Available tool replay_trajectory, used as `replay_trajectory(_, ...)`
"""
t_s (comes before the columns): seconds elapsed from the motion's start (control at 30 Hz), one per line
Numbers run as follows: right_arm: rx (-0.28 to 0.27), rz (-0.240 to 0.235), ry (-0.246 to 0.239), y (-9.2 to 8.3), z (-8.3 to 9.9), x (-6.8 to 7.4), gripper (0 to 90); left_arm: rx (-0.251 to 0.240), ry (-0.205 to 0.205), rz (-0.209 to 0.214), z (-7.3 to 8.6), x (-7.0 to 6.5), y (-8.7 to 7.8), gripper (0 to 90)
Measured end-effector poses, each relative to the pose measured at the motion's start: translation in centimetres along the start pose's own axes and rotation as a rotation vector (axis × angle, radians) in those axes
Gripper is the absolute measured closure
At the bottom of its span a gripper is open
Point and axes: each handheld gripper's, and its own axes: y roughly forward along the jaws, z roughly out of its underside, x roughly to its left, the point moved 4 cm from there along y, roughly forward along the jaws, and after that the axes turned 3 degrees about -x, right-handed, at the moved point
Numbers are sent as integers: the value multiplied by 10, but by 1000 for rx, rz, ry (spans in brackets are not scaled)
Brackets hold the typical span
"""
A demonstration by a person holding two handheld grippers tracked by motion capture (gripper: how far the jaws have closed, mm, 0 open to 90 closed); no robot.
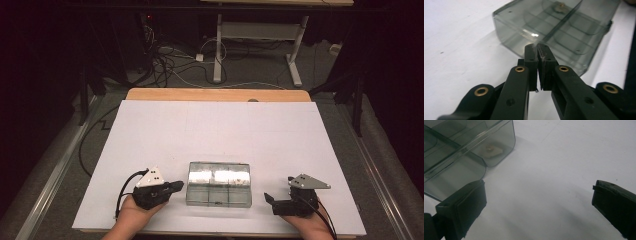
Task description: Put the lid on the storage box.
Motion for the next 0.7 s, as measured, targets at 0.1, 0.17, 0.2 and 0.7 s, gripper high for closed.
replay_trajectory(0.1, -6, -2, 3, 0, 0, 0, 5, 5, -16, -34, 3, 11, -3, 842)
replay_trajectory(0.17, -8, -1, 4, 0, 0, 0, 5, 6, -28, -58, 6, 17, -6, 842)
replay_trajectory(0.2, -10, -1, 3, 0, -1, 0, 4, 11, -26, -77, 7, 21, -8, 842)
replay_trajectory(0.7, -27, -9, 5, 0, -2, 1, 5, 52, -76, -142, 17, 38, -2, 486)
